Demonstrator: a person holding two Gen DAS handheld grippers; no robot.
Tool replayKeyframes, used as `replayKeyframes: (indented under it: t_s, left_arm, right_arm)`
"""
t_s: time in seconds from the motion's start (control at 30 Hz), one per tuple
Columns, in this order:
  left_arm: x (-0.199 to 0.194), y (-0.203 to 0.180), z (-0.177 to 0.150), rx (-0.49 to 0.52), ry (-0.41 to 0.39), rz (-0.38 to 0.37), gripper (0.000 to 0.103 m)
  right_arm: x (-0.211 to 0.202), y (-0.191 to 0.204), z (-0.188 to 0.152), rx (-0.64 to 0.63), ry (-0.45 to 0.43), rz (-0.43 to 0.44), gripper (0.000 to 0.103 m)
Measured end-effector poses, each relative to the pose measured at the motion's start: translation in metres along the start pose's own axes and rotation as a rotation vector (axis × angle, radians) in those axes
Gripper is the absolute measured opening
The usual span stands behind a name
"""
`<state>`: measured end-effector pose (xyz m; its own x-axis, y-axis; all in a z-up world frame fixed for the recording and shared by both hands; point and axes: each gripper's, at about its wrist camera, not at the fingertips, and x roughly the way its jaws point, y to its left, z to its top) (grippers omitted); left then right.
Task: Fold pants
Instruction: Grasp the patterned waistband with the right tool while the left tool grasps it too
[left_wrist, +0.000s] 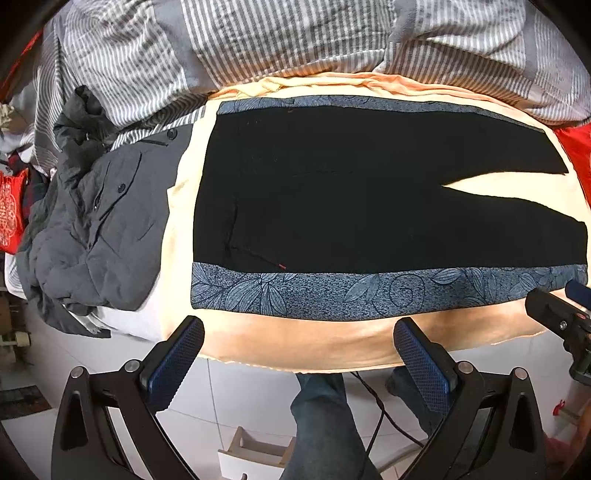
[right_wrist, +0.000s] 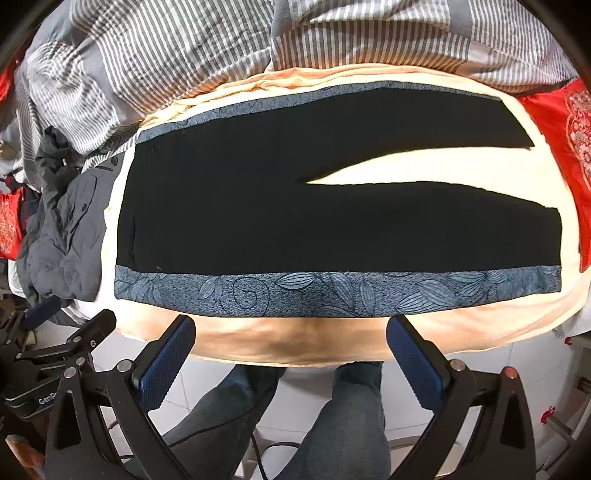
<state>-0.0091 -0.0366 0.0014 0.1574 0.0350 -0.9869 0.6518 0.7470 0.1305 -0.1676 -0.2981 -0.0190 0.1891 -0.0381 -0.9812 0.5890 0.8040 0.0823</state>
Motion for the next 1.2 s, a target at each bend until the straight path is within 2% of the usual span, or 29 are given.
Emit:
replayKeyframes:
  t_s: [0.1,0.27,0.33,0.43,0.47,0.53,0.67,0.83,0.93,0.97,1.0,1.03,1.07,1.1,1.2]
  left_arm:
    - [0.014,0.012,0.002,-0.05,0.009,-0.034,0.103]
    - [0.062,0.034,-0.002,-0.159,0.086,-0.109,0.103]
    - [0.082,0.041,-0.007,-0.192,0.116,-0.125,0.103]
    - [0.113,0.05,-0.016,-0.253,0.15,-0.176,0.103]
    - [0.121,0.053,-0.019,-0.276,0.167,-0.201,0.103]
    - [0.136,0.057,-0.027,-0.332,0.191,-0.251,0.103]
    - [0.157,0.062,-0.035,-0.393,0.192,-0.323,0.103]
    - [0.168,0.065,-0.041,-0.396,0.172,-0.378,0.103]
    - [0.172,0.073,-0.044,-0.421,0.16,-0.423,0.103]
    - [0.173,0.073,-0.044,-0.428,0.159,-0.432,0.103]
    - [0.174,0.075,-0.045,-0.434,0.155,-0.44,0.103]
    - [0.175,0.078,-0.045,-0.438,0.151,-0.448,0.103]
    - [0.175,0.08,-0.046,-0.445,0.147,-0.458,0.103]
    - [0.175,0.082,-0.047,-0.461,0.142,-0.475,0.103]
    - [0.175,0.089,-0.049,-0.537,0.127,-0.534,0.103]
  right_arm:
    - [0.008,-0.008,0.001,0.047,0.001,0.055,0.103]
    - [0.041,-0.031,-0.005,0.191,0.044,0.155,0.103]
    - [0.061,-0.04,-0.011,0.25,0.065,0.229,0.103]
    - [0.099,-0.051,-0.021,0.351,0.115,0.388,0.103]
    - [0.114,-0.054,-0.026,0.383,0.124,0.449,0.102]
    - [0.134,-0.054,-0.032,0.407,0.136,0.489,0.099]
    - [0.174,-0.065,-0.044,0.49,0.142,0.547,0.08]
    - [0.201,-0.078,-0.042,0.543,0.1,0.623,0.078]
    - [0.204,-0.078,-0.039,0.576,0.082,0.702,0.075]
    - [0.204,-0.078,-0.038,0.584,0.078,0.733,0.063]
    - [0.204,-0.079,-0.038,0.601,0.078,0.778,0.04]
    - [0.203,-0.079,-0.037,0.623,0.084,0.823,0.029]
    - [0.2,-0.077,-0.034,0.642,0.092,0.862,0.014]
    - [0.195,-0.076,-0.03,0.636,0.089,0.863,0.01]
    - [0.179,-0.071,-0.02,0.591,0.085,0.887,0.01]
